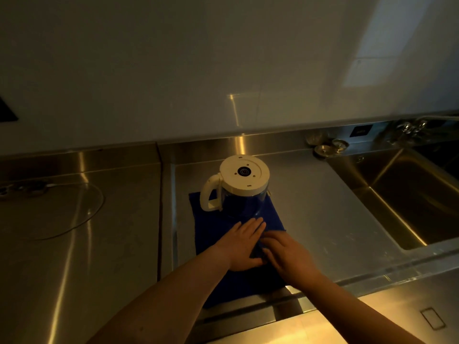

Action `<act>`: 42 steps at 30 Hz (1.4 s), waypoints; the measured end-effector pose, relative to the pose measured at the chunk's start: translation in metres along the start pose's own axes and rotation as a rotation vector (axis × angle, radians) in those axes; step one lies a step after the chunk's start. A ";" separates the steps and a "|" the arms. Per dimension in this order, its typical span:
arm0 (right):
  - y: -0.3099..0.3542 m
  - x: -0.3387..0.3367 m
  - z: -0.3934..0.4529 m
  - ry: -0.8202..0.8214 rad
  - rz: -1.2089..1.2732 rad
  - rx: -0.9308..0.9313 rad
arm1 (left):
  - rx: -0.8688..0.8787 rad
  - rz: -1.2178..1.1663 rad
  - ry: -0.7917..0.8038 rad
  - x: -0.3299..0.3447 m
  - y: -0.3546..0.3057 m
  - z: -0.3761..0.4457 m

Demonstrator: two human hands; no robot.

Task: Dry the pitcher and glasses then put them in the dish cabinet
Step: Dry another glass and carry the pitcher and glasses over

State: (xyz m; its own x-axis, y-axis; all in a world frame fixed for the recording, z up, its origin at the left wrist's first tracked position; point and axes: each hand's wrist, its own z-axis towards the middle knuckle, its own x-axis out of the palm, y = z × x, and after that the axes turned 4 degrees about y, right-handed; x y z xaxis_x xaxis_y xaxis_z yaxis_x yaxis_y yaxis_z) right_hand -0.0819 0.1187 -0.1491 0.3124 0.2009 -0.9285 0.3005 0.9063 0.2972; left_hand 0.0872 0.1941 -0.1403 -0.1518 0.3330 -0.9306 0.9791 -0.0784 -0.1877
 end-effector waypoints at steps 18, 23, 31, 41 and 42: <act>-0.007 -0.031 0.152 0.193 -0.122 0.109 | -0.389 -0.023 -0.418 -0.061 0.084 -0.018; -0.012 -0.025 0.150 0.219 -0.148 0.102 | -0.414 -0.086 -0.391 -0.061 0.086 -0.008; -0.013 -0.025 0.153 0.193 -0.088 0.126 | -0.445 -0.109 -0.421 -0.059 0.087 0.007; -0.014 -0.023 0.151 0.154 -0.028 0.135 | -0.457 -0.162 -0.454 -0.058 0.093 0.016; -0.014 -0.024 0.151 0.157 -0.030 0.132 | -0.461 -0.147 -0.447 -0.058 0.093 0.017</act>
State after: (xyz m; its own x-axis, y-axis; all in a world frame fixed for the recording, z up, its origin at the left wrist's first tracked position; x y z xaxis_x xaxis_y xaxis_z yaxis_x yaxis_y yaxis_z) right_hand 0.0422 0.0452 -0.0979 0.1607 0.2392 -0.9576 0.4260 0.8583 0.2859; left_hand 0.1849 0.1511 -0.1090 -0.2330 -0.1211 -0.9649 0.8864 0.3817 -0.2619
